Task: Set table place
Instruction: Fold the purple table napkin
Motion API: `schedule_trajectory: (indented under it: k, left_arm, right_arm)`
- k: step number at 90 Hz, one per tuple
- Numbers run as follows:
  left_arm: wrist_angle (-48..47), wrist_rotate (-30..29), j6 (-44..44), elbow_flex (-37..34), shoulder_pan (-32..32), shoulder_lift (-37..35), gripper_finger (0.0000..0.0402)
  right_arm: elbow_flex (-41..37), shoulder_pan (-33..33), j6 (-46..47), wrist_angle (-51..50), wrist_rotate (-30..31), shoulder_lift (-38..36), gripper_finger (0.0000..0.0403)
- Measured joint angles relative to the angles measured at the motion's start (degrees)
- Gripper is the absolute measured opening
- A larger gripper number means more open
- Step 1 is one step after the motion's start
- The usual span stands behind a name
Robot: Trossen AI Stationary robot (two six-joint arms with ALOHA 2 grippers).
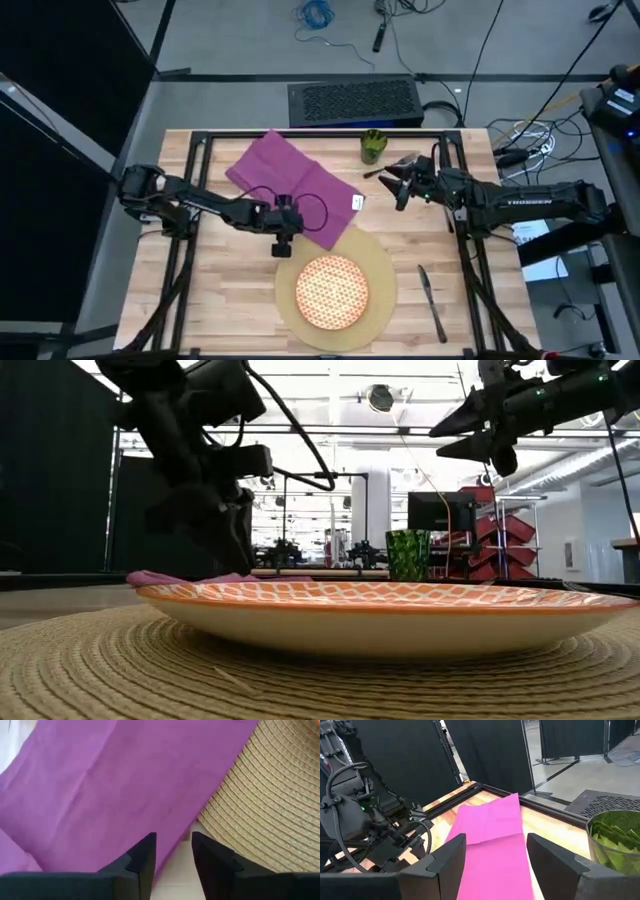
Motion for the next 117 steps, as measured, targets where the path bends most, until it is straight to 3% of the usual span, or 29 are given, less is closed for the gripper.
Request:
schedule_trajectory:
  k: [92, 100, 111, 117]
  left_arm:
    - [2.73, 1.24, 1.35, 0.2, 0.46, 6.19, 0.0113]
    - [2.99, 0.53, 1.37, 0.2, 0.42, 6.21, 0.0094]
    - [2.67, -2.39, 1.4, 0.58, 0.38, 6.43, 0.0022]
    - [2.51, -3.64, 1.42, 0.6, 0.52, 6.43, 0.0008]
  right_arm:
    - [0.0, 0.01, -0.24, 0.25, 0.01, 0.0, 0.0196]
    - [0.0, 0.01, -0.24, 0.29, 0.01, 0.0, 0.0196]
    - [0.0, 0.01, -0.23, 0.31, 0.02, 0.01, 0.0196]
    - [0.0, 0.01, -0.22, 0.28, 0.03, 0.02, 0.0196]
